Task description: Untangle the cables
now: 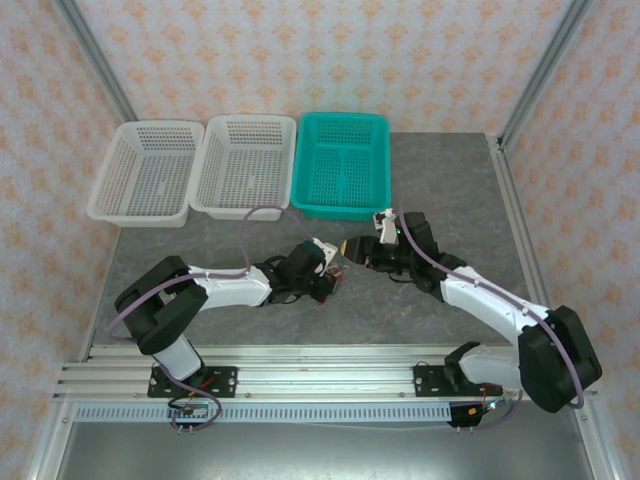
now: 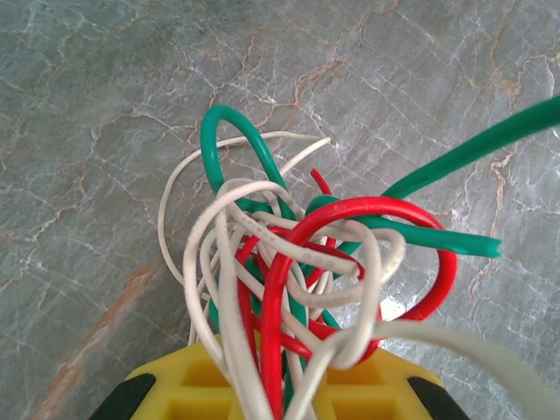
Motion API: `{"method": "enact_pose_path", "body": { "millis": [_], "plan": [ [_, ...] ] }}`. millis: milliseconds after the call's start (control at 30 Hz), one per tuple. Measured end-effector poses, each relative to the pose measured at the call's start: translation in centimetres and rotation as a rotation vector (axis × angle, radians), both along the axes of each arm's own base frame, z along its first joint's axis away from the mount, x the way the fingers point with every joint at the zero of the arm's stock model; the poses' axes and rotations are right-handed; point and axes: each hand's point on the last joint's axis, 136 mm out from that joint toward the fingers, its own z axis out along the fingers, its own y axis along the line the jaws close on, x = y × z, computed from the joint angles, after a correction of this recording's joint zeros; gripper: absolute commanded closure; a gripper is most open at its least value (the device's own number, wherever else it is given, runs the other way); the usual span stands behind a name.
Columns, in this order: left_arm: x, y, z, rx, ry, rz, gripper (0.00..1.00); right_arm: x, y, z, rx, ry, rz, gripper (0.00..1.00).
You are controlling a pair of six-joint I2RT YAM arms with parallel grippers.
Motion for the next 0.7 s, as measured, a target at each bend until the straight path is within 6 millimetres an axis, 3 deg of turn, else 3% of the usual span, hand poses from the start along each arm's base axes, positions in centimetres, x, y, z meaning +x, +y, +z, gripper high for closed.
{"method": "enact_pose_path", "body": {
  "millis": [267, 367, 567, 700],
  "plan": [
    [-0.1, -0.1, 0.0, -0.001, 0.001, -0.007, 0.94, 0.7, 0.0, -2.4, -0.048, 0.034, -0.009, 0.67],
    [-0.1, 0.0, -0.1, 0.003, 0.004, -0.007, 0.94, 0.9, -0.2, -3.6, -0.075, 0.058, -0.023, 0.68],
    [-0.2, 0.0, -0.1, 0.004, 0.006, -0.007, 0.94, 0.8, -0.1, -4.1, -0.087, 0.067, -0.021, 0.68],
    [-0.2, 0.0, -0.1, 0.004, 0.006, -0.007, 0.93, 0.7, 0.4, -5.5, -0.1, 0.1, -0.011, 0.81]
  ]
}}
